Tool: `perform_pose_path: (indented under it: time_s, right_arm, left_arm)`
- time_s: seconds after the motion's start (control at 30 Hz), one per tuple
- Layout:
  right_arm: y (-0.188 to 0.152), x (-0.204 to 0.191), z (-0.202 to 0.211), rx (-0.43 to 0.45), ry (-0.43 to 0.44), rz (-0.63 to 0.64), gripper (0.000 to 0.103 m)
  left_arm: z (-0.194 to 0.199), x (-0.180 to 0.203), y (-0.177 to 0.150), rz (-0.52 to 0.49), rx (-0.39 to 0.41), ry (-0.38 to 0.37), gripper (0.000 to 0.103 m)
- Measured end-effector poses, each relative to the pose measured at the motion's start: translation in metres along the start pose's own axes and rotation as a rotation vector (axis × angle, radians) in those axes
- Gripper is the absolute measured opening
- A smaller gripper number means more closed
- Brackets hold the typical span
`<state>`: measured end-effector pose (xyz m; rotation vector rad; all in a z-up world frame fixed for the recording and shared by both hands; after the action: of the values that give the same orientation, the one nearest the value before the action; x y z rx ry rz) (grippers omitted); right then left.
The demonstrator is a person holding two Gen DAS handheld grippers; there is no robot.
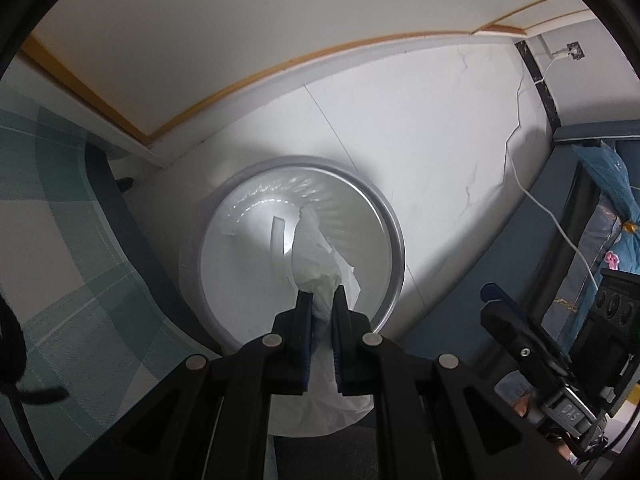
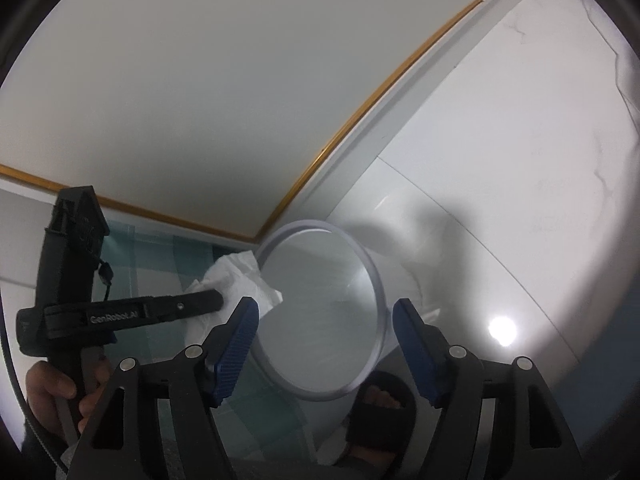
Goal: Collect trash
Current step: 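Open the left gripper to drop the tissue into the bin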
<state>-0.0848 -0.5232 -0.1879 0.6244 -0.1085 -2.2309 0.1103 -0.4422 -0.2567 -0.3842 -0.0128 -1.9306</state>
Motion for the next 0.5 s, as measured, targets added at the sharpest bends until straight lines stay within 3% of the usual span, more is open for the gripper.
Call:
perform_pose_path:
  time_s: [0.1, 0.17, 0.23, 0.37, 0.43, 0.5]
  right_arm:
    - [-0.003, 0.000, 0.002, -0.001, 0.003, -0.015, 0.071]
    - [-0.001, 0.007, -0.001, -0.002, 0.000, -0.015, 0.072]
    - [0.000, 0.007, 0.002, 0.002, 0.000, -0.014, 0.072]
    - [0.002, 0.009, -0.001, 0.004, -0.001, -0.022, 0.075]
    - [0.002, 0.009, 0.000, 0.005, -0.001, -0.022, 0.075]
    - [0.003, 0.009, 0.001, 0.003, -0.006, -0.022, 0.076]
  left_arm:
    - [-0.004, 0.001, 0.000, -0.010, -0.006, 0.035, 0.009]
    - [-0.006, -0.001, -0.001, -0.010, -0.016, 0.048, 0.017]
    - [-0.007, -0.003, -0.002, -0.005, -0.015, 0.056, 0.036]
    - [-0.003, -0.004, -0.002, 0.002, 0.007, 0.067, 0.047]
    - [-0.001, -0.004, -0.003, 0.009, 0.006, 0.079, 0.058]
    - [0.004, -0.005, -0.003, 0.018, 0.023, 0.083, 0.064]
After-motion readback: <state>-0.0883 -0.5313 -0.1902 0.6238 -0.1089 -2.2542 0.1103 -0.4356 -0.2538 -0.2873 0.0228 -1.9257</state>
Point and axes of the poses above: each gripper's, at about its wrist camera, not at the fingertips, and z roughly against the way its jaws point, x to its right, y to its top, the point moved 3 cm from there along -z, roughly the way its jaws point, and after that the axes turned 11 degrees about z, right-handed, at the moved point
